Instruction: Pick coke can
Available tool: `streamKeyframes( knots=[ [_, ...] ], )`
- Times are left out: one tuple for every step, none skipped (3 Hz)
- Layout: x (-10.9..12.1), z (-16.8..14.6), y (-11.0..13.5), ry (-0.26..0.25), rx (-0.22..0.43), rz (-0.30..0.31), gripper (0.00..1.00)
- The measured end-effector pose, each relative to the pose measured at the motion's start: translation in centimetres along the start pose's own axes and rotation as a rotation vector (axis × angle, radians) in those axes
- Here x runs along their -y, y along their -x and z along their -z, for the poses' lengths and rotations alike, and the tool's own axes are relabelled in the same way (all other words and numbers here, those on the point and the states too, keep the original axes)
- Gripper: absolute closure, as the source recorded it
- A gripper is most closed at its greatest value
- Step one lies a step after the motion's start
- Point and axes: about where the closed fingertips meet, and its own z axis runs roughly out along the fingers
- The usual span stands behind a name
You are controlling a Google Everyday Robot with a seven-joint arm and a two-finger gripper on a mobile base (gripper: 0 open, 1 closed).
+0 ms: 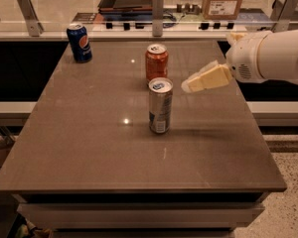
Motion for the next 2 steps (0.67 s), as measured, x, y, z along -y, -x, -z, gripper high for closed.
streamKeyframes(
  knots=[
    [0.4, -2.4, 1.3, 0.016, 0.093, -0.029, 0.0],
    [0.2, -4.9, 1.8, 0.053, 0.169, -0.071, 0.0]
  ],
)
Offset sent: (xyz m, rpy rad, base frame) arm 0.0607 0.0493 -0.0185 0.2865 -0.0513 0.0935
